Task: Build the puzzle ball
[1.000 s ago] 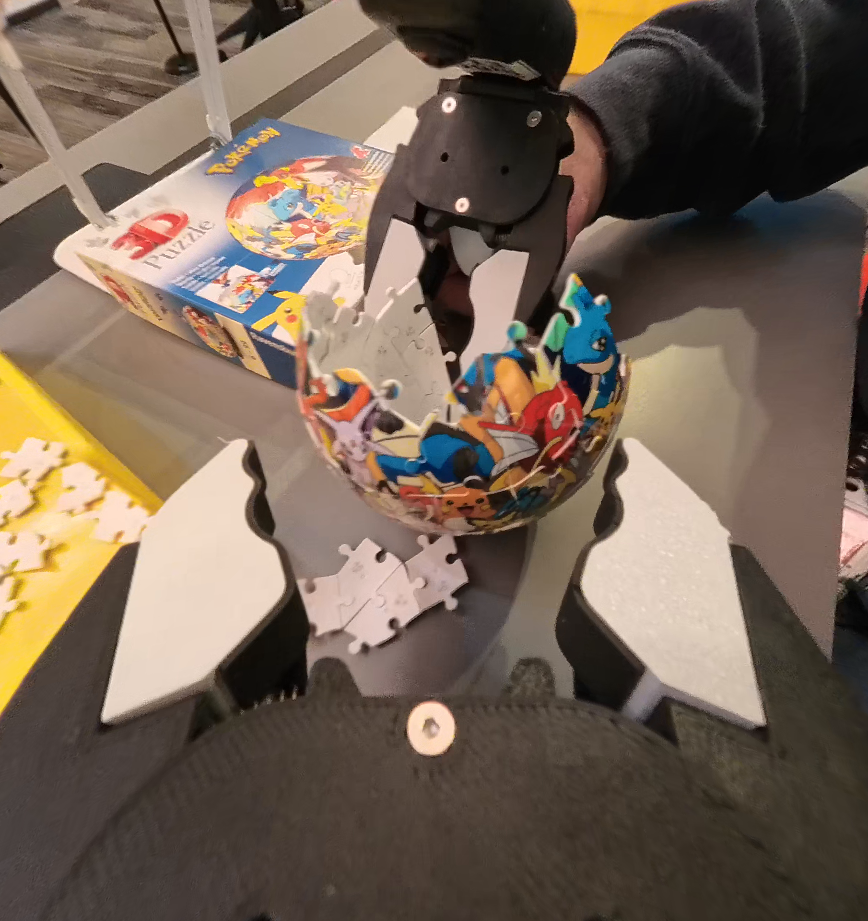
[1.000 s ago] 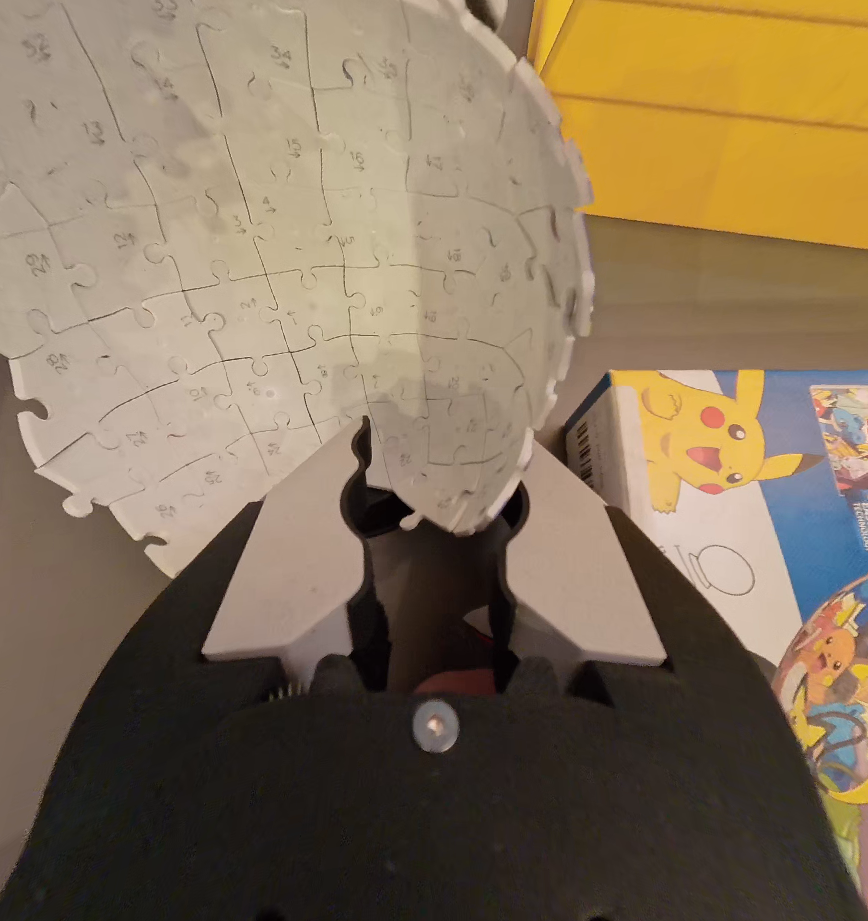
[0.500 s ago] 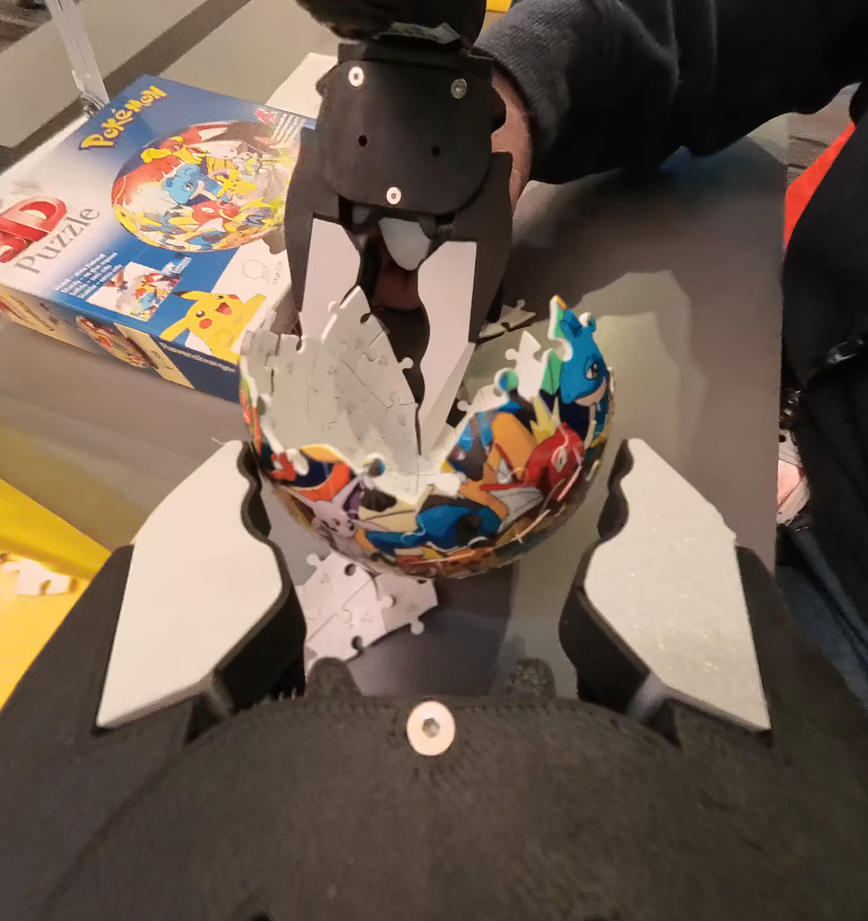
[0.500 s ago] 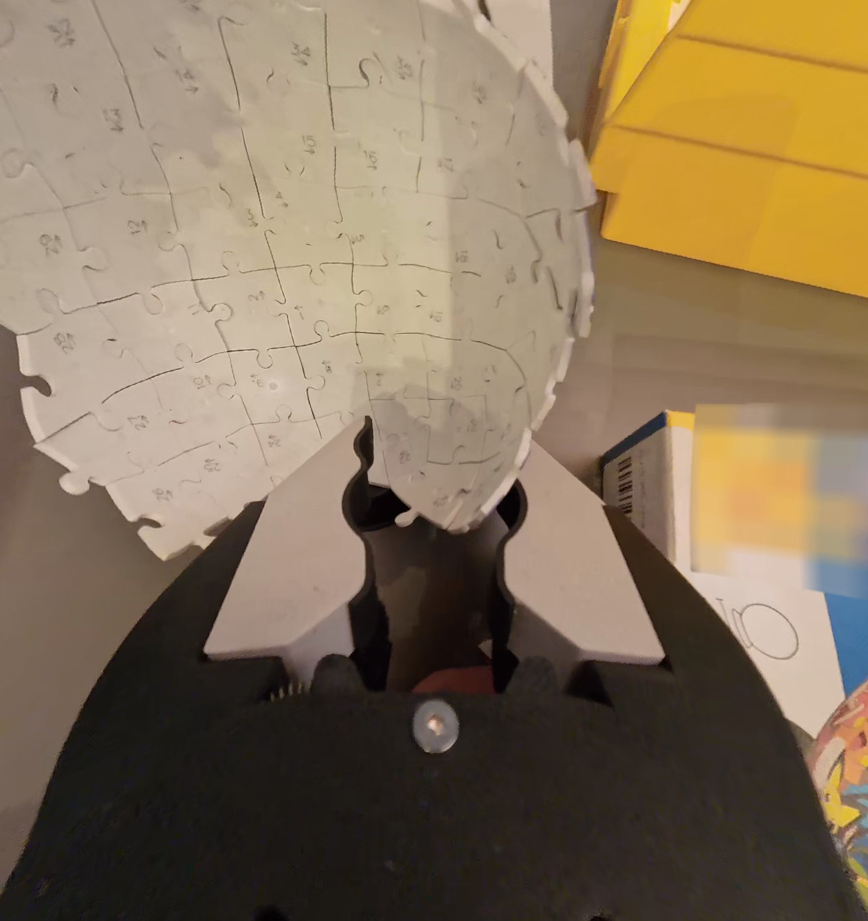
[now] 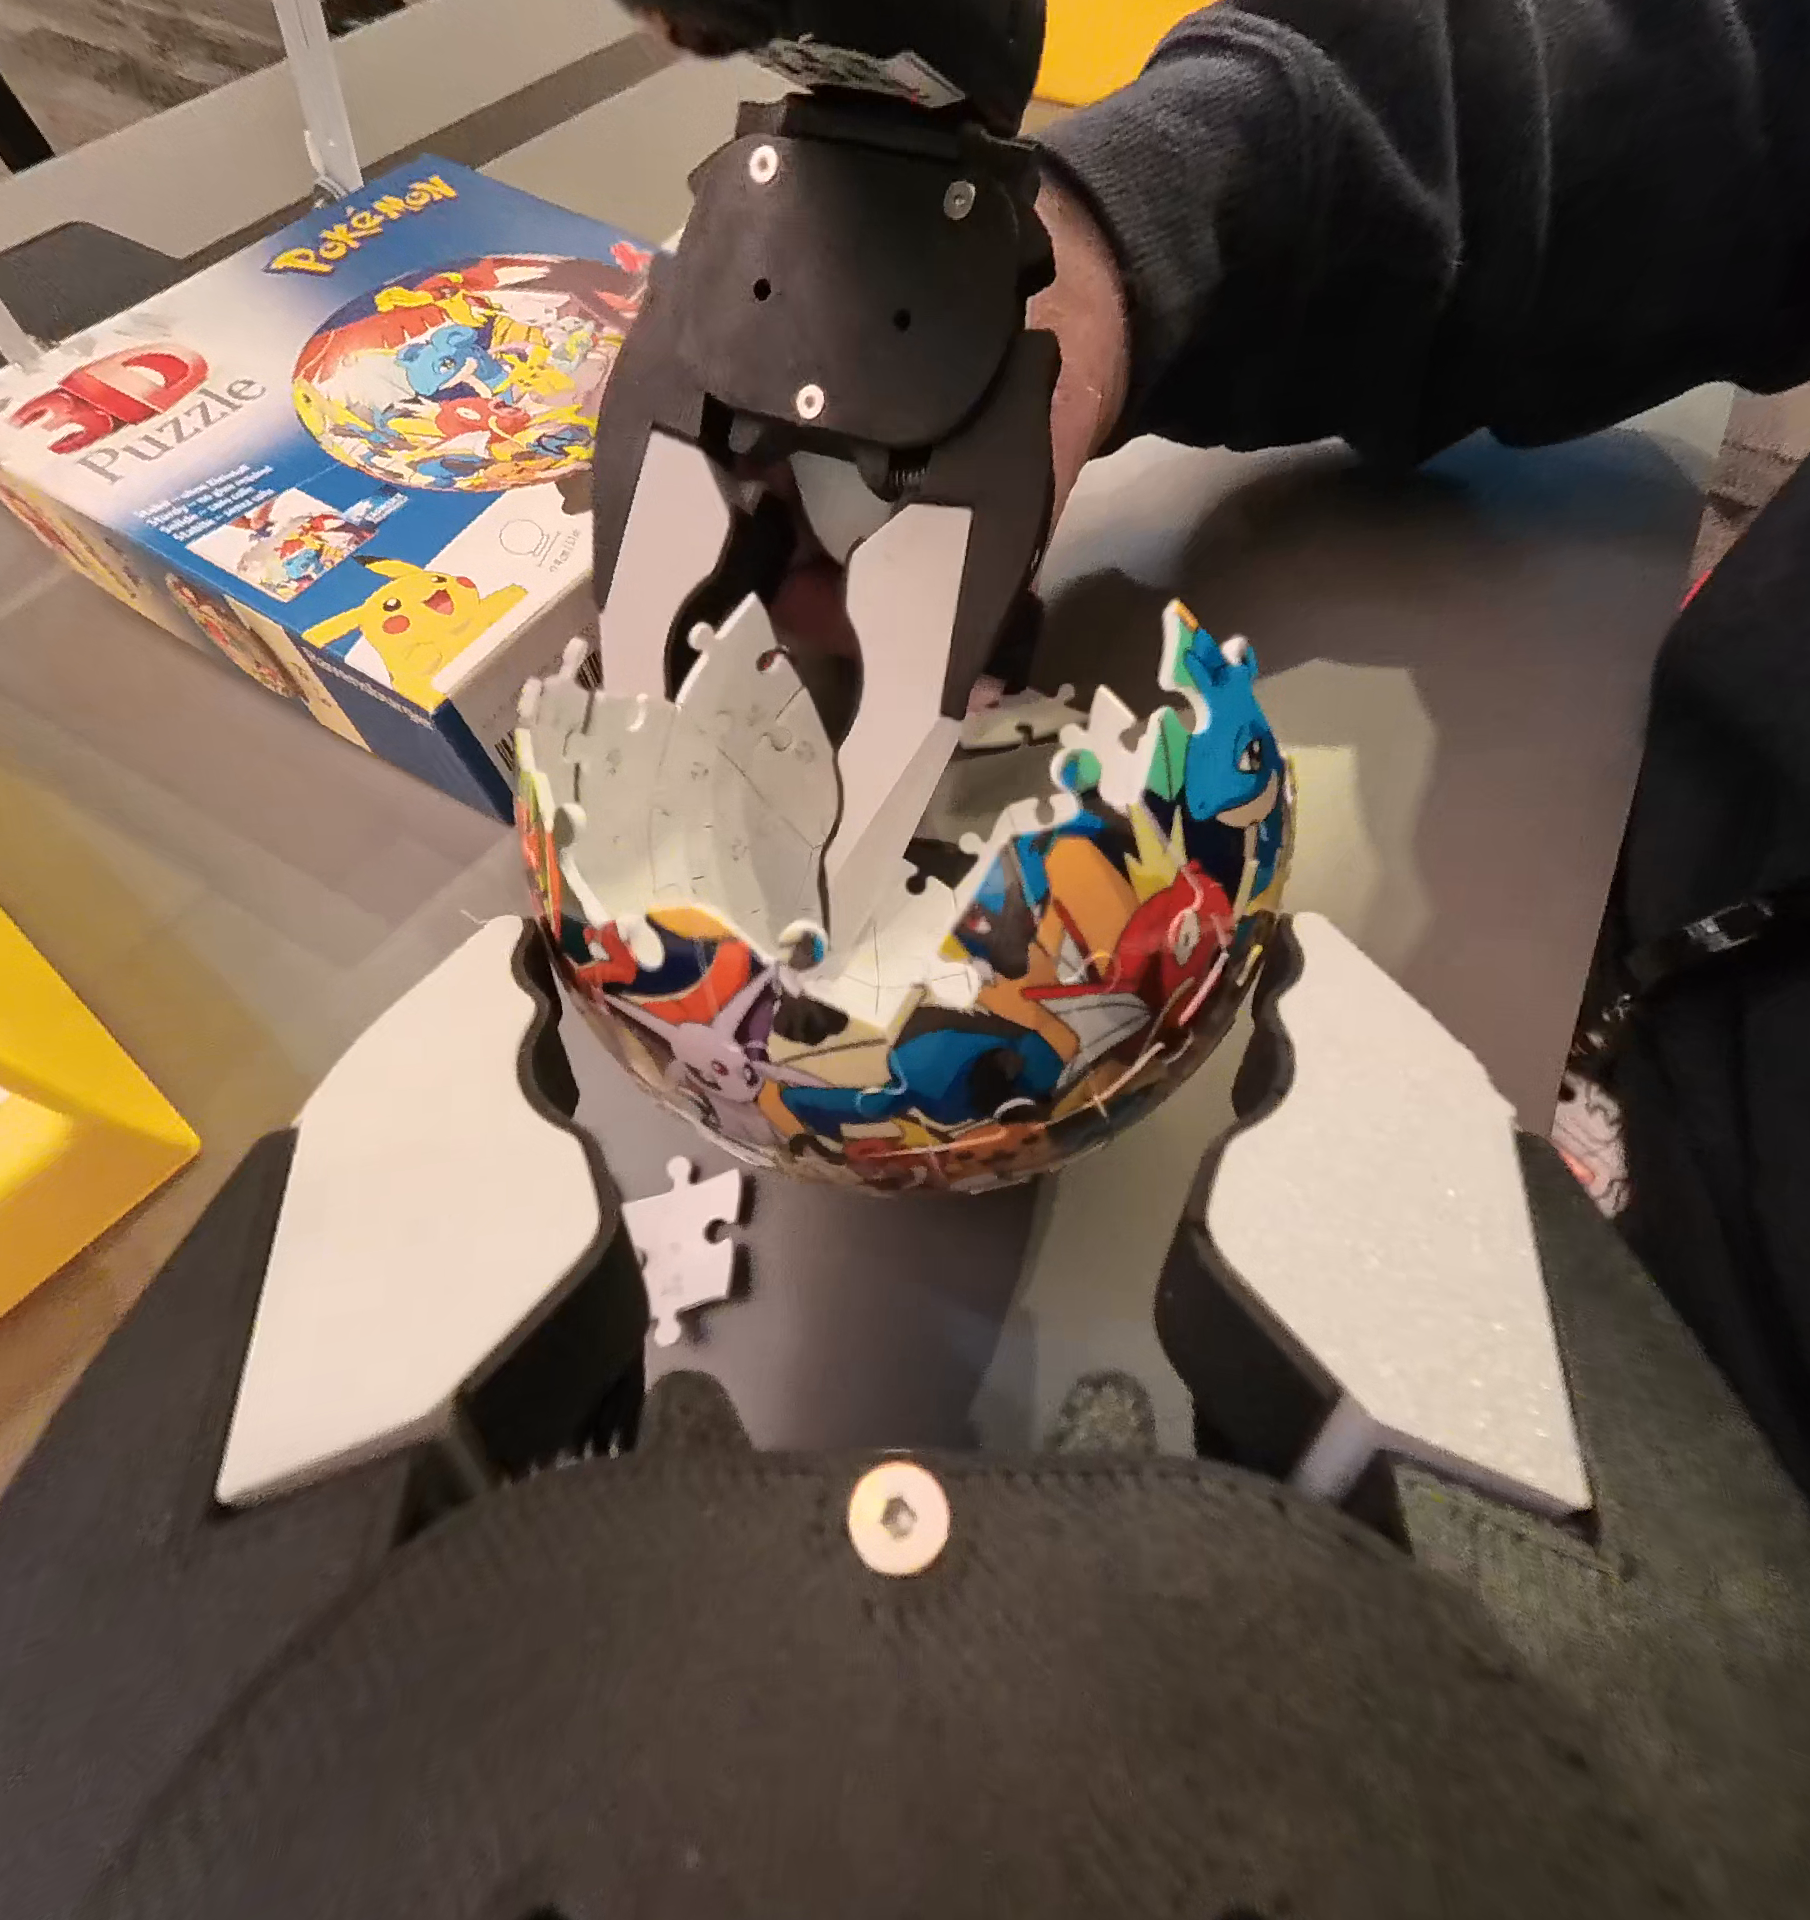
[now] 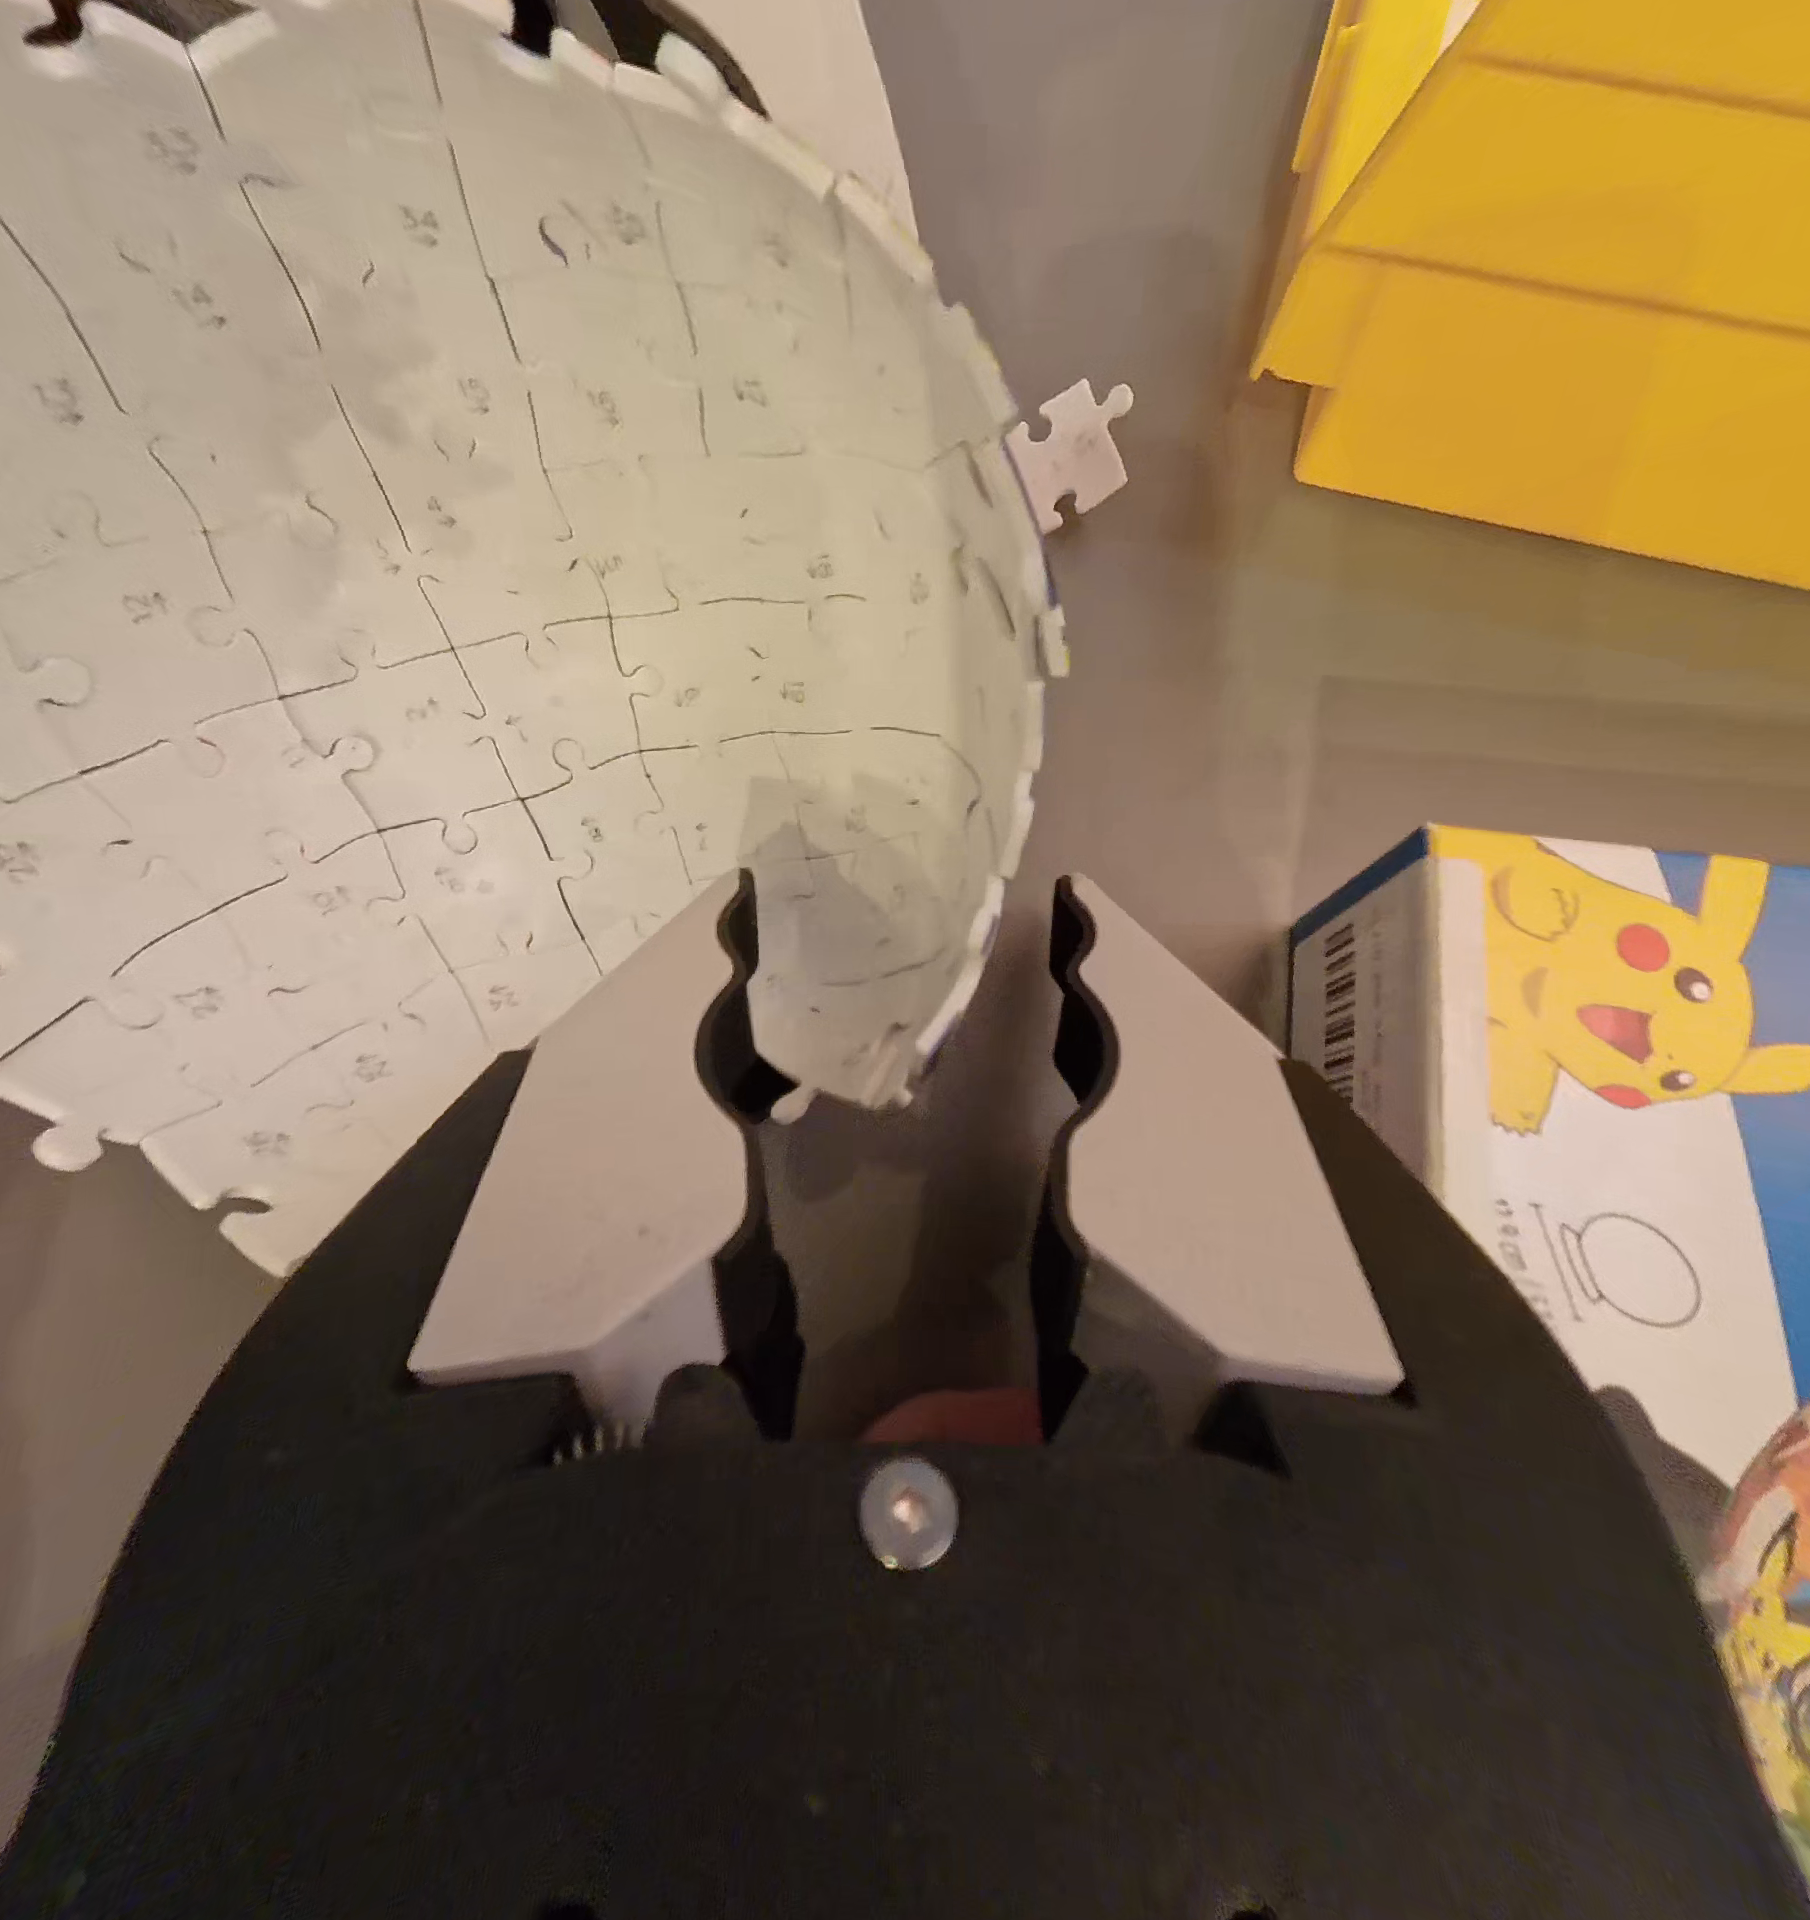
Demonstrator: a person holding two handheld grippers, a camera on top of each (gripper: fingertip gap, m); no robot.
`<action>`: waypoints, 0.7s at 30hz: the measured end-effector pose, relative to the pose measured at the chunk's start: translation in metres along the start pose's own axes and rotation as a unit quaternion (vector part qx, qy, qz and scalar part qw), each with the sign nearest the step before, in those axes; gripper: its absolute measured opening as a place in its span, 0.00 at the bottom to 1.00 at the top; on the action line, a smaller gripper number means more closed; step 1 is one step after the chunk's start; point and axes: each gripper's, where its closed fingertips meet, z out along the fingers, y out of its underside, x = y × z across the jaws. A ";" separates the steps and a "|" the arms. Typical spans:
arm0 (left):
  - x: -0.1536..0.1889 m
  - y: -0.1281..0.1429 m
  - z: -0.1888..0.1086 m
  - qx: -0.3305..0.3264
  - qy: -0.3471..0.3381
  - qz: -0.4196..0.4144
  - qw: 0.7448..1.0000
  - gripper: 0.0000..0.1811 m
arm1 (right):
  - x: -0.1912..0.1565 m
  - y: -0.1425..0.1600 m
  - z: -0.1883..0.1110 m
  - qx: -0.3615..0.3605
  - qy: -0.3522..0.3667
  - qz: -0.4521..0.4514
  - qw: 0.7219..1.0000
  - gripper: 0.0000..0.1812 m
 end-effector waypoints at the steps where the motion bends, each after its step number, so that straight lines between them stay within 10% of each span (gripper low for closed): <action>1: 0.000 0.000 0.000 0.003 0.000 -0.001 1.000 0.69 | 0.000 0.000 -0.002 -0.001 0.001 0.005 1.000 0.32; 11: 0.000 -0.001 0.000 0.008 -0.003 -0.001 1.000 0.68 | 0.008 0.018 -0.056 -0.018 0.061 0.067 0.996 0.27; 21: 0.002 -0.003 -0.002 0.011 -0.013 -0.004 1.000 0.67 | 0.000 0.020 -0.048 -0.023 0.042 0.103 0.994 0.11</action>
